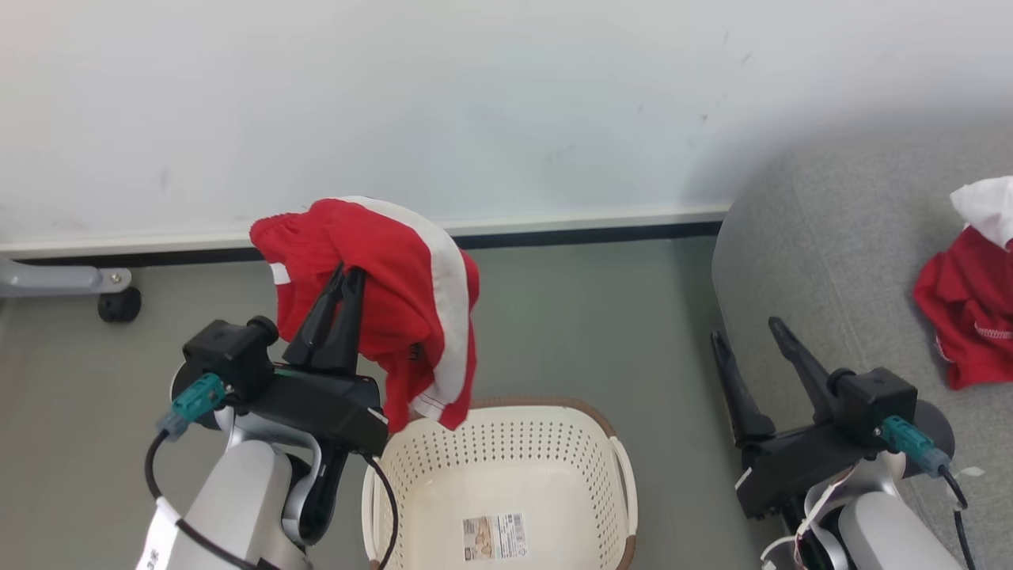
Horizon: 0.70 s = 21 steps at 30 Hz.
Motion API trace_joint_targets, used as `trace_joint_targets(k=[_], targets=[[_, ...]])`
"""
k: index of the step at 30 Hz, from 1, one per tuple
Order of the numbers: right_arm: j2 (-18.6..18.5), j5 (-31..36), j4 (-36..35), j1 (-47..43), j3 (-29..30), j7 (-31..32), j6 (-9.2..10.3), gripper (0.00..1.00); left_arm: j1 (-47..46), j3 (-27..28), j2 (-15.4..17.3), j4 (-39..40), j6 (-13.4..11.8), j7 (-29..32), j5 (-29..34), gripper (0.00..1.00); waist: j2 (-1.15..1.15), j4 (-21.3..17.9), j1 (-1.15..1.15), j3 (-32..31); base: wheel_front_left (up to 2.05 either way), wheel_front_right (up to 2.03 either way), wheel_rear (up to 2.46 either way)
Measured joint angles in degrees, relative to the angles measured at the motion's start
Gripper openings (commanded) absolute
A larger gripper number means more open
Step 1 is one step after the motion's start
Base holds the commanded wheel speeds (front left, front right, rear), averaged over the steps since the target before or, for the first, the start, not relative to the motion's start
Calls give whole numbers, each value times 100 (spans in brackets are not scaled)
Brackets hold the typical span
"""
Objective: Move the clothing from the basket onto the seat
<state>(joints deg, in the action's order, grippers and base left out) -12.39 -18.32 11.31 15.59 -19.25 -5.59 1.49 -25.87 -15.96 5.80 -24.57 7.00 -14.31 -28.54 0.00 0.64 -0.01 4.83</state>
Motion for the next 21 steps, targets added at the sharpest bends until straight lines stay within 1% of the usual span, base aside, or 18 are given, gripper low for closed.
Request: trace_joint_targets(k=[8, 12, 21], targets=[[23, -63, -101, -281, -71, 99, -26, 100, 405, -193, -8, 662, -2, 0, 92, 0, 0, -23, 0, -349, 0, 0, 0], [24, -91, -213, -404, -87, 151, -25, 100, 582, -309, -9, 1049, -52, 1, 129, 0, 0, -54, 0, -470, 0, 0, 0], [23, -116, -389, -458, -90, 238, -23, 100, 771, -372, 22, 1505, -153, 167, 149, 0, 0, -88, 1, -509, 0, 0, 0]])
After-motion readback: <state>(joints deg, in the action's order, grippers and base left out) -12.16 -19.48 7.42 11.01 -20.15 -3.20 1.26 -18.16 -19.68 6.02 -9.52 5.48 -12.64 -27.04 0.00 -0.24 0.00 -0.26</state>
